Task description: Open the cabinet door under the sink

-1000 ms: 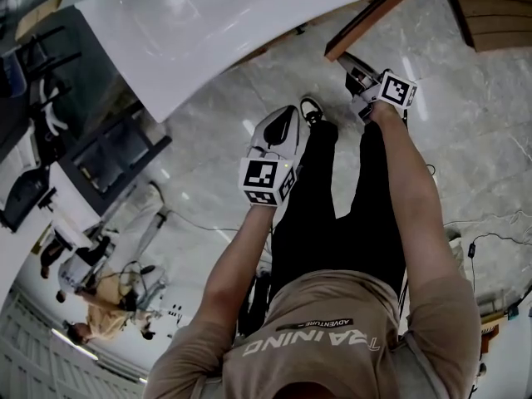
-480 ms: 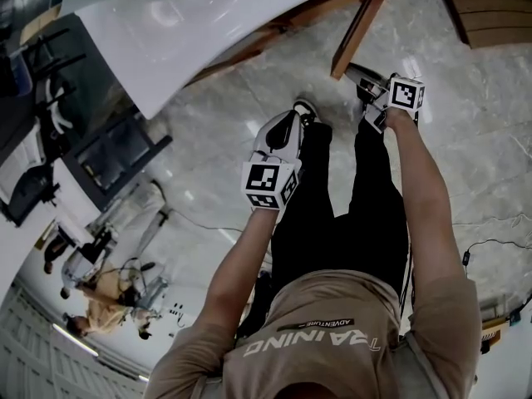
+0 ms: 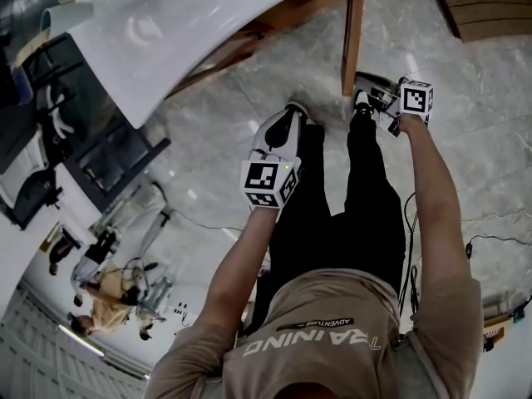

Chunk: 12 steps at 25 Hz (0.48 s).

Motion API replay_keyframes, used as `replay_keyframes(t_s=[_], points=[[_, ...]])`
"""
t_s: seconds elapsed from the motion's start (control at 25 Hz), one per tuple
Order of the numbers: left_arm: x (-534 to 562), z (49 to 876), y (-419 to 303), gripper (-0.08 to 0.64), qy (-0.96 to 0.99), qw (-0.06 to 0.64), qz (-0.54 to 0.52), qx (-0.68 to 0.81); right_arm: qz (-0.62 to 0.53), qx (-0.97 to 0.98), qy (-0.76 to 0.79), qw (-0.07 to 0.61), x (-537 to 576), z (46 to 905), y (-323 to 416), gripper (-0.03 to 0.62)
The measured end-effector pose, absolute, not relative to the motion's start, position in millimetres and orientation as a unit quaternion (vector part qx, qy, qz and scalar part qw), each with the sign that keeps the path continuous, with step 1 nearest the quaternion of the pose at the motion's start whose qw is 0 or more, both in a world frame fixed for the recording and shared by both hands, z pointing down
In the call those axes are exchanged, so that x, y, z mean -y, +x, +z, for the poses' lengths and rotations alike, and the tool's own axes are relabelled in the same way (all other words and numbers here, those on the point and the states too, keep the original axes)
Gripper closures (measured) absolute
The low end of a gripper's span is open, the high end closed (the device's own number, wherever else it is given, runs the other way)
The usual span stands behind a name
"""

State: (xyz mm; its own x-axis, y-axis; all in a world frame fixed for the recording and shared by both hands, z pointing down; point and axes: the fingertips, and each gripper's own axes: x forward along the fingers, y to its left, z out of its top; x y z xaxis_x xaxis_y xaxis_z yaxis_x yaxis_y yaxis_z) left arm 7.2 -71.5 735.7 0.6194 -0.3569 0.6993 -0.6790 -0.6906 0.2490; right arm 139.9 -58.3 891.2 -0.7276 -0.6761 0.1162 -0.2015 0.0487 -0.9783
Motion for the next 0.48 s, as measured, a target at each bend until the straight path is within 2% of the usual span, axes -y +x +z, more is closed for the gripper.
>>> replay_keyframes(t_s=[0.48], points=[[63,744,67,0.543,0.868,0.255,0.324,0.275,-0.628,-0.669,-0.324,0.230,30,895,236,0.503]])
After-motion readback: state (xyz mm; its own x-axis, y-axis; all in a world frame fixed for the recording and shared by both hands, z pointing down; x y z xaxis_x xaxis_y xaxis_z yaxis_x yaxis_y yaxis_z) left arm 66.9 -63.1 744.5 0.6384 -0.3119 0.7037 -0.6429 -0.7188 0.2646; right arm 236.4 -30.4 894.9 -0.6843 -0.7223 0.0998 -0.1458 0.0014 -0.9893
